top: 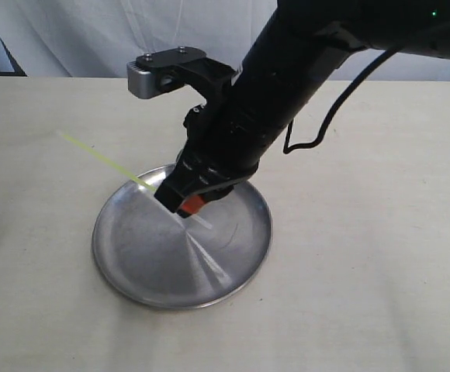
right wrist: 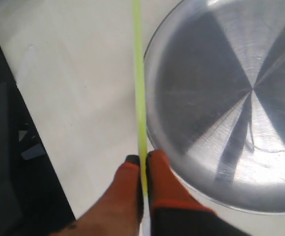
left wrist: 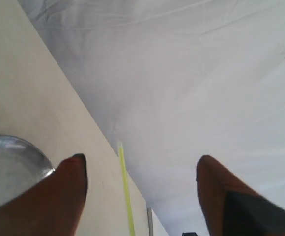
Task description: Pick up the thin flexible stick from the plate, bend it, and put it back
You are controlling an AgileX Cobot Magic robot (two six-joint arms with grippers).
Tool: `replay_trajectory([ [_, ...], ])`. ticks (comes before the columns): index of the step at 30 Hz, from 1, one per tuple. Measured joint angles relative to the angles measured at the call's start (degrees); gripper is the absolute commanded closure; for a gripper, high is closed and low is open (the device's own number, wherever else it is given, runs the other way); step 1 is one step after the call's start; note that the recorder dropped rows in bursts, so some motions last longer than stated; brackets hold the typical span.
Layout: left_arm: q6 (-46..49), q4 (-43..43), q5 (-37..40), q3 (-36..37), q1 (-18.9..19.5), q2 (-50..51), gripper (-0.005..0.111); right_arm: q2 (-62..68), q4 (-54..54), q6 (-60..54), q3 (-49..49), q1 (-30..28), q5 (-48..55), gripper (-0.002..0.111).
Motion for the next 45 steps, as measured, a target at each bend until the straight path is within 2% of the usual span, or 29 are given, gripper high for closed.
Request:
replay_trajectory([
  [2, -4.32, 3.95, -2.37, -0.52, 0.0, 2.27, 0.045, 0.0, 0.51, -0.11, 0.0, 0.0, 0.0, 0.109],
  [8, -9.54, 10.89, -8.27, -1.96, 0.0, 9.01, 0.045, 0.0, 2.25, -0.69, 0.0, 0.0, 0.0, 0.109],
  [21, -11.06, 16.7, -16.19, -6.1, 0.0, 22.87, 0.047, 0.0, 6.92, -4.11, 0.0, 1.31, 0.75, 0.109],
  [24, -11.06, 17.08, -16.46, -7.12, 0.0, 24.56, 0.06, 0.0, 7.05, -4.24, 0.0, 2.35, 0.75, 0.109],
  [30, -10.0, 17.23, -16.68, -8.5, 0.0, 25.2, 0.105, 0.0, 7.05, -4.51, 0.0, 2.64, 0.64, 0.109],
  [38, -5.95, 17.9, -16.47, -8.75, 0.0, 25.33, 0.107, -0.13, 6.1, -4.51, 0.0, 2.64, 0.52, 0.109],
  [41, -5.76, 17.9, -16.47, -8.75, 0.0, 25.33, 0.107, -0.13, 6.1, -4.54, 0.0, 2.64, 0.41, 0.099],
  [43, -5.76, 17.9, -16.35, -8.75, 0.0, 25.33, 0.107, -0.13, 6.1, -5.09, 0.0, 2.64, 0.41, 0.082],
  [45, -5.76, 17.9, -16.22, -8.75, 0.0, 25.33, 0.107, -0.13, 6.1, -5.38, 0.0, 2.64, 0.41, 0.059],
])
